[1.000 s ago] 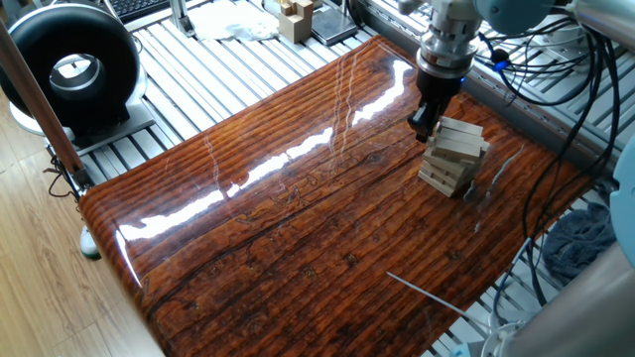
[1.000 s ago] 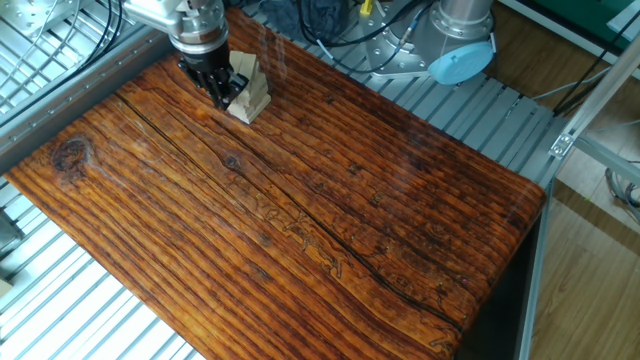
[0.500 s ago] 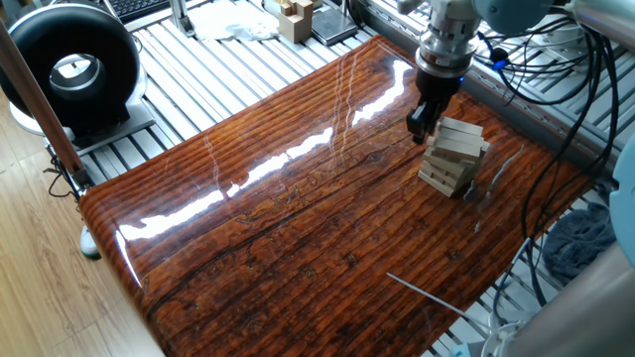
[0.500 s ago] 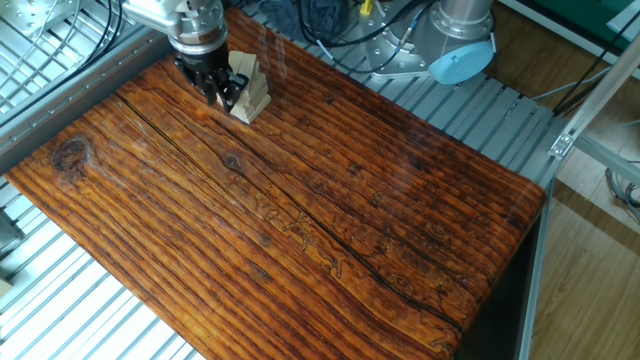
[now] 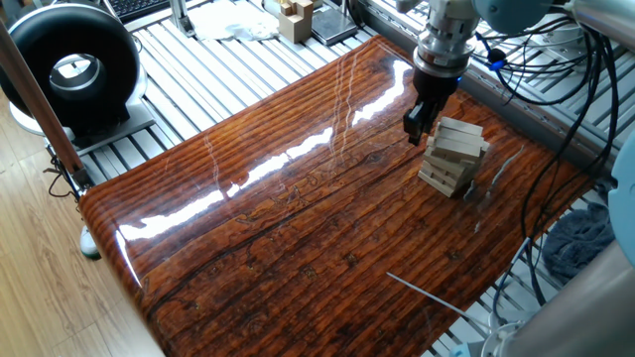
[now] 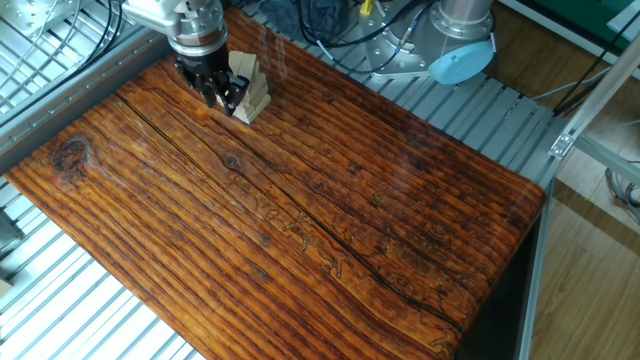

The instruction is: Play Jenga

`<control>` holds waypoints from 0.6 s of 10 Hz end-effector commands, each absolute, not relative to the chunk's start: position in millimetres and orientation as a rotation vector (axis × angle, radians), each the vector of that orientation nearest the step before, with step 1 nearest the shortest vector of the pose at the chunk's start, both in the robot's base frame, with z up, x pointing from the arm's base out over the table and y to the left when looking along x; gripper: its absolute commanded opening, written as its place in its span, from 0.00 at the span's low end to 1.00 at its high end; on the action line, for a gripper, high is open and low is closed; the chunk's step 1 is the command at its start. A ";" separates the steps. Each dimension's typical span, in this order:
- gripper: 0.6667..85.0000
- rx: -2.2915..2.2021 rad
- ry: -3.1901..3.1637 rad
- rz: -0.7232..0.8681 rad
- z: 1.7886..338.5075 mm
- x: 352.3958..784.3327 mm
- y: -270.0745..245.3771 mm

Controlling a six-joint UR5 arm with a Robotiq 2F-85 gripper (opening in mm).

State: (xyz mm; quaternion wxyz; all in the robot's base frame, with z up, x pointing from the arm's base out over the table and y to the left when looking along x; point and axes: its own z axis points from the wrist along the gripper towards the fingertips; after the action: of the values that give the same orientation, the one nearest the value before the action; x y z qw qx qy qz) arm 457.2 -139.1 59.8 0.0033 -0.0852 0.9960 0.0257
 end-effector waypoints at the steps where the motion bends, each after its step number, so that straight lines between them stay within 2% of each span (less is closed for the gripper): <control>1: 0.53 -0.227 3.058 0.146 60.1 474.8 -128.1; 3: 0.54 -0.235 3.051 0.164 61.1 475.7 -125.0; 6: 0.54 -0.285 3.071 0.105 60.5 470.3 -135.3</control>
State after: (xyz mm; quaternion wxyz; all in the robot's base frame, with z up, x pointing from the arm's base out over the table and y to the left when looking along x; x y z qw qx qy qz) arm 469.4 -133.3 59.1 0.0259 -0.0869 0.9952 0.0359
